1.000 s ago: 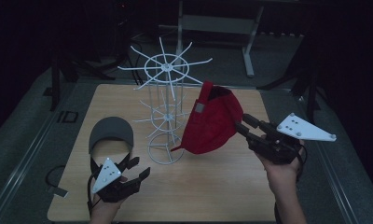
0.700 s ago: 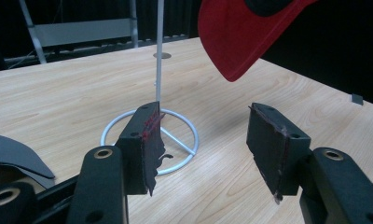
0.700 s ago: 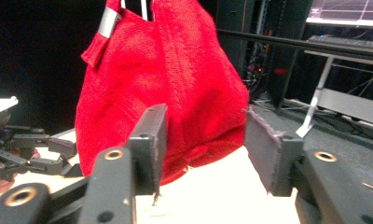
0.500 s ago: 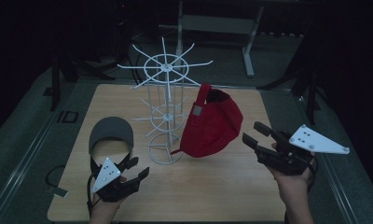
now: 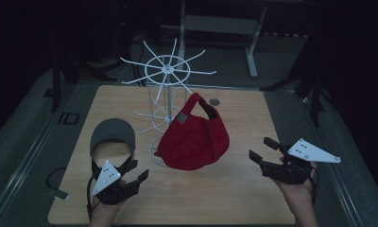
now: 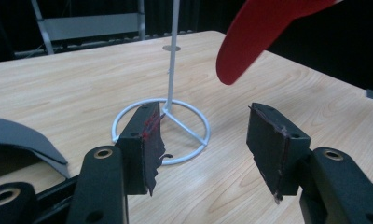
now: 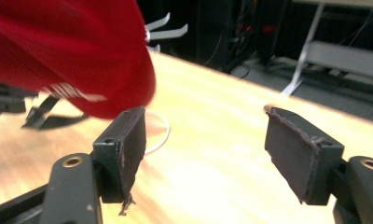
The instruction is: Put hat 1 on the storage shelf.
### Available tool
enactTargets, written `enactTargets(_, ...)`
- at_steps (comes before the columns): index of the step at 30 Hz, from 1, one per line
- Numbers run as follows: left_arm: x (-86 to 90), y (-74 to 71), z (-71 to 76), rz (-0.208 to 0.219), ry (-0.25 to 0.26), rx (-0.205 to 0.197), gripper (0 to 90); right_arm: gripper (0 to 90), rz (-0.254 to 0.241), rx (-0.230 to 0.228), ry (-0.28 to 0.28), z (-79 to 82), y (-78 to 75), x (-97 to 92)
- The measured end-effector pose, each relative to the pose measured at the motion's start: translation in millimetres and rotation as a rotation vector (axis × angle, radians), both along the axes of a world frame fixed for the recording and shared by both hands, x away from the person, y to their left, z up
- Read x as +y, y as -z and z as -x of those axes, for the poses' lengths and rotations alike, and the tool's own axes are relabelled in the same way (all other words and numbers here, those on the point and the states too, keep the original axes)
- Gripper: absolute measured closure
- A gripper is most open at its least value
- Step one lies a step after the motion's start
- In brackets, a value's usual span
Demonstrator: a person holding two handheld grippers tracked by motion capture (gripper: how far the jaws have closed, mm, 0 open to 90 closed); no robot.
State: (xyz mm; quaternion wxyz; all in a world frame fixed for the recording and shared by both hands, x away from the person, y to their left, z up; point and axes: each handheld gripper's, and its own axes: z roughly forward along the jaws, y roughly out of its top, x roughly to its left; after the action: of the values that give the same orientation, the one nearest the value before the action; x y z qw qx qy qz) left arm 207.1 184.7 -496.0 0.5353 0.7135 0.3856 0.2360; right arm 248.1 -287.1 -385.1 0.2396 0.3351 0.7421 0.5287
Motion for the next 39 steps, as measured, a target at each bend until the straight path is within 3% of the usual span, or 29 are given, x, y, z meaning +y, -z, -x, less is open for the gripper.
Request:
enactTargets(4,2.1,2.8,-0.7,0.001,-0.005,0.005,45.7,19.7,-0.001,0.045,-0.004,-7.2,20.6,-5.2)
enactTargets(7,3.8,4.5,-1.2,0.004,-0.008,0.003,45.8,17.4,-0.015,0.051,0.009,-10.4,33.4,-10.4)
enactTargets(14,9.1,12.1,-3.5,-0.001,-0.017,0.016,45.8,16.6,0.009,0.071,0.04,-15.9,64.0,-23.2)
enactTargets(16,10.9,14.8,-4.3,-0.008,-0.022,0.022,45.8,17.5,0.024,0.12,0.04,-20.4,77.9,-28.6)
enactTargets(20,16.3,20.7,-5.6,-0.024,-0.04,0.036,45.7,17.5,0.043,0.14,0.069,-23.2,90.2,-33.9)
enactTargets(21,16.3,20.7,-5.6,-0.024,-0.04,0.036,45.8,18.1,0.065,0.118,0.096,-24.6,98.5,-37.9)
enactTargets(25,20.6,24.3,-5.6,-0.032,-0.053,0.05,45.7,18.6,0.073,0.109,0.122,-26.4,110.7,-45.2)
enactTargets(26,22.9,26.1,-5.4,-0.031,-0.059,0.055,45.7,16.5,0.084,0.065,0.148,-26.2,118.8,-50.1)
enactTargets(29,24.7,27.6,-5.2,-0.027,-0.064,0.06,45.7,14.4,0.088,0.042,0.19,-25.0,125.7,-55.5)
enactTargets(33,26.5,29.5,-5.2,-0.032,-0.07,0.068,45.7,14.1,0.11,0.144,0.235,-29.3,143.1,-69.6)
enactTargets(35,26.7,30.7,-5.5,-0.03,-0.073,0.071,45.7,14.7,0.113,0.153,0.26,-30.1,147.3,-73.1)
enactTargets(37,27.2,31.9,-5.7,-0.035,-0.075,0.071,45.7,17.3,0.039,0.162,0.32,-29.0,155.9,-85.2)
enactTargets(39,27.7,32.4,-5.9,-0.041,-0.077,0.073,45.7,12.8,0.066,0.149,0.378,-28.6,159.8,-87.5)
